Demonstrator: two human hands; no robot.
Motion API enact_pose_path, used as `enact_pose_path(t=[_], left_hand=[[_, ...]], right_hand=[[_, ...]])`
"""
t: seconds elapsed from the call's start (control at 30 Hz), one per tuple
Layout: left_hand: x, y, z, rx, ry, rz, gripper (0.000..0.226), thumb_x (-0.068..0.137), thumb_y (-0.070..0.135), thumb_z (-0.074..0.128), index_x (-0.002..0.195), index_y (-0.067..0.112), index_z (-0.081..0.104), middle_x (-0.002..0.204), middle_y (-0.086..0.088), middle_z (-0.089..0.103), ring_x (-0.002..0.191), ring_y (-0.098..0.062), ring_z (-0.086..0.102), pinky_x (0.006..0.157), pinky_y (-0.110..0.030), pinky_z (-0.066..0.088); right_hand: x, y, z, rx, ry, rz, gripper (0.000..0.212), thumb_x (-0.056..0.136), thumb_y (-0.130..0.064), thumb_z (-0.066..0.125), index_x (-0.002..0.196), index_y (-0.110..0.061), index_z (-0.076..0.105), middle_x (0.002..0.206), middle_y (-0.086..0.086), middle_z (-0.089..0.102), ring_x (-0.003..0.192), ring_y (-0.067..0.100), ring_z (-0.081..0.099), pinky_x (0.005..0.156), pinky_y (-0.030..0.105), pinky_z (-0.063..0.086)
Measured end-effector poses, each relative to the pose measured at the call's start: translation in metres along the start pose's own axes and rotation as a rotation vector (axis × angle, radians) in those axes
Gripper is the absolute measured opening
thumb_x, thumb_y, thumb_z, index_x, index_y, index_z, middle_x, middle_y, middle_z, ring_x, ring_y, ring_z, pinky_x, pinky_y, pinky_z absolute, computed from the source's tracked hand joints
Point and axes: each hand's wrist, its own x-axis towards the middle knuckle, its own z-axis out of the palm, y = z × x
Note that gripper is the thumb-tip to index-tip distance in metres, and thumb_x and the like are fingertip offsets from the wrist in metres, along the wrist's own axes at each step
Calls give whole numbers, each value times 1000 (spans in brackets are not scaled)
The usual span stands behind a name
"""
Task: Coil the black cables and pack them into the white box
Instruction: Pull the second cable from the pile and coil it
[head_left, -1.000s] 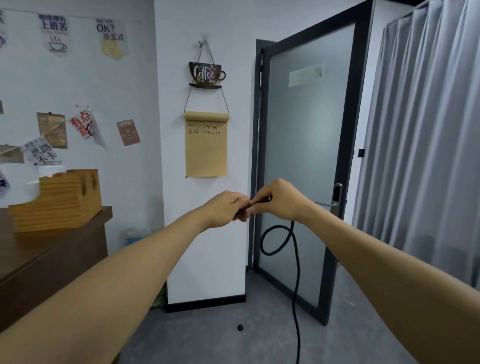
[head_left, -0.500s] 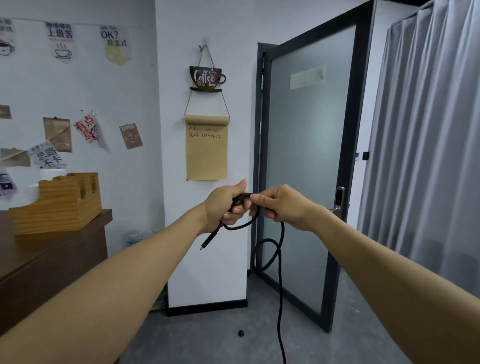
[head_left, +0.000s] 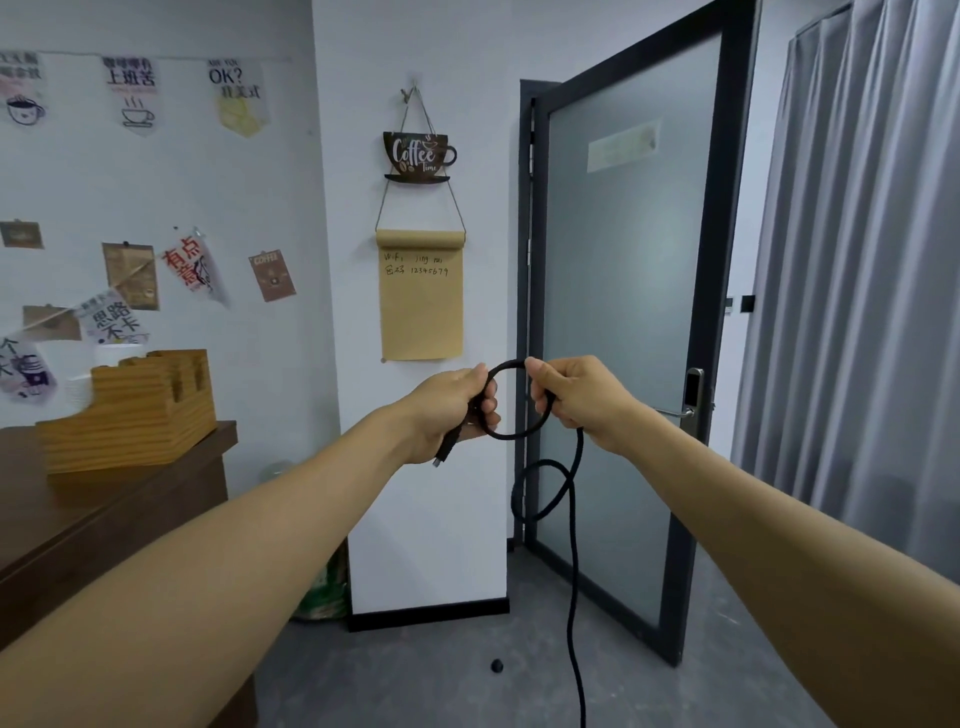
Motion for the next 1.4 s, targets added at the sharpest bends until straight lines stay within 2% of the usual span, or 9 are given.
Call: enact_pose_path(t=[0.17, 0.33, 0.53, 0.67, 0.87, 1.0, 1.1, 1.23, 1.4], left_hand=[[5, -3, 10, -133, 120, 84, 40, 103, 36, 27, 74, 14, 43, 59, 4, 28, 45, -8, 26, 49, -18, 37], [6, -4, 15, -303, 107, 128, 41, 104, 37, 27, 73, 15, 42, 49, 10, 27, 37, -3, 20, 35, -14, 19], [-1, -5, 13, -339, -21, 91, 39, 100, 41, 37, 71, 15, 43, 45, 11, 22, 34, -3, 18, 34, -14, 15], [-1, -16, 6, -266, 81, 88, 36, 100, 35, 41, 70, 15, 41, 43, 11, 23, 34, -3, 18, 34, -14, 16], [0, -19, -4, -303, 233, 119, 38, 102, 32, 38, 69, 14, 40, 39, 12, 24, 33, -3, 18, 34, -14, 17], [3, -19, -15, -338, 324, 105, 37, 102, 32, 39, 69, 14, 41, 38, 12, 25, 31, -3, 19, 32, -14, 18], [6, -25, -23, -372, 406, 83, 37, 102, 32, 40, 69, 14, 42, 36, 12, 26, 29, -3, 20, 31, -15, 18], [7, -31, -30, -379, 506, 51, 37, 101, 31, 41, 68, 14, 43, 35, 12, 28, 29, -4, 20, 32, -16, 17], [8, -33, -35, -396, 571, 33, 37, 100, 31, 43, 68, 14, 44, 43, 8, 29, 28, -5, 20, 31, -16, 17]], right_hand=[[-1, -1, 8, 210, -6, 95, 44, 98, -34, 47, 64, -7, 55, 57, 6, 52, 34, 8, 26, 37, 17, 21], [-4, 1, 15, 453, -24, 202, 45, 97, -36, 48, 64, -7, 55, 50, 1, 47, 33, 8, 25, 37, 18, 19], [-7, 12, 18, 502, -69, 232, 45, 97, -39, 47, 64, -8, 55, 49, 0, 46, 33, 8, 24, 38, 18, 18], [-10, 19, 19, 329, -120, 162, 39, 96, -37, 48, 77, -8, 66, 59, 0, 60, 41, 9, 31, 43, 19, 24], [-20, 41, 24, 145, -215, 190, 11, 90, -22, 61, 87, -13, 64, 78, 3, 65, 63, 13, 55, 69, 26, 48], [-28, 54, 27, -43, -362, 221, 17, 90, -34, 59, 89, -17, 62, 85, -4, 71, 84, 10, 62, 92, 32, 45], [-33, 57, 29, -146, -382, 206, 32, 91, -48, 52, 87, -17, 59, 91, -1, 68, 87, 10, 60, 91, 29, 40], [-34, 60, 26, -255, -309, 195, 40, 89, -55, 49, 75, -18, 54, 72, -6, 60, 67, 8, 50, 73, 22, 36], [-37, 61, 19, 181, -243, 303, 29, 96, -36, 48, 79, -13, 53, 74, -1, 48, 68, 12, 43, 78, 29, 48]])
